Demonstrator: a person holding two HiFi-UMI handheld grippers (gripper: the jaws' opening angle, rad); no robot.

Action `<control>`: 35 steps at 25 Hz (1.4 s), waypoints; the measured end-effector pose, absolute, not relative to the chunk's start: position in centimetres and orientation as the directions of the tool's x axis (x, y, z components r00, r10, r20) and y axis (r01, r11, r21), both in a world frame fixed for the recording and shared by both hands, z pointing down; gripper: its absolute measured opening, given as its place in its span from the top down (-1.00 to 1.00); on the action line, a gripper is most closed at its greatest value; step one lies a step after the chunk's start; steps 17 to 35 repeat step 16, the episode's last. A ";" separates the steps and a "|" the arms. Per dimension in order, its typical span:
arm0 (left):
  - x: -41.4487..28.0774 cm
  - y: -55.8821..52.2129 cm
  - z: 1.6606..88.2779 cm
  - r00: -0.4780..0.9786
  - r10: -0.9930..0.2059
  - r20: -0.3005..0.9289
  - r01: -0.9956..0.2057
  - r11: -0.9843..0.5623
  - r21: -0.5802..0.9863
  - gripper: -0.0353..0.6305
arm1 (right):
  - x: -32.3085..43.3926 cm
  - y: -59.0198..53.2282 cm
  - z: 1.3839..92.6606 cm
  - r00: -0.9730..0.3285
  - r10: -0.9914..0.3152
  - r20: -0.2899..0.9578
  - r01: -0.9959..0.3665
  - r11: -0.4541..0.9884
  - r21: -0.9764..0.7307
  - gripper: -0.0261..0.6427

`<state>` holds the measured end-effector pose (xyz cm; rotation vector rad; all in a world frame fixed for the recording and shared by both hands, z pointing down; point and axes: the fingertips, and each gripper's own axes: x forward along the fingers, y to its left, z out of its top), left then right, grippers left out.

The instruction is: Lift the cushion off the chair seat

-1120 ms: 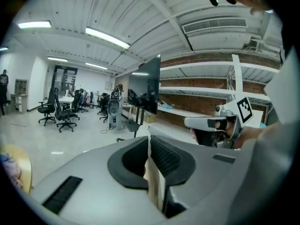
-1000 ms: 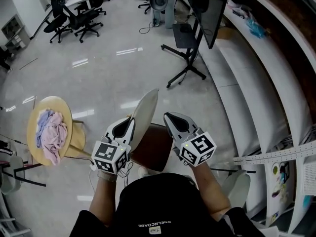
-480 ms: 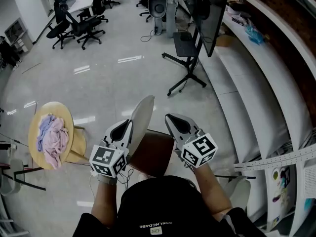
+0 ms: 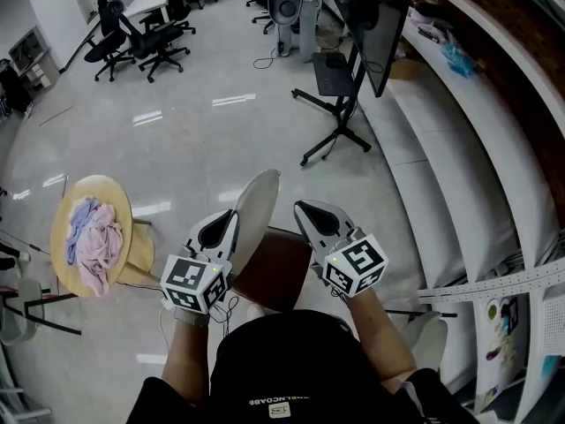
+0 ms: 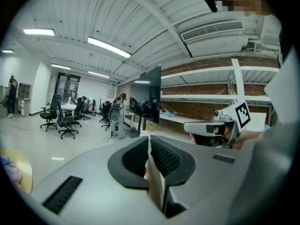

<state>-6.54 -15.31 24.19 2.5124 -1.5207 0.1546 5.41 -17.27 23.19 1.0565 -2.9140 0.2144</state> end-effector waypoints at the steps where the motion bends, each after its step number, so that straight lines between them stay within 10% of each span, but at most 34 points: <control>1: -6.5 -15.3 24.2 0.465 -0.864 0.193 -0.885 -0.451 0.114 0.82 | 5.4 -17.2 23.2 -0.769 -0.635 0.080 -0.639 0.759 -0.120 0.90; 35: -6.6 -14.9 24.8 0.469 -0.861 0.198 -0.883 -0.455 0.116 0.82 | 5.5 -16.8 24.1 -0.758 -0.646 0.092 -0.652 0.749 -0.116 0.90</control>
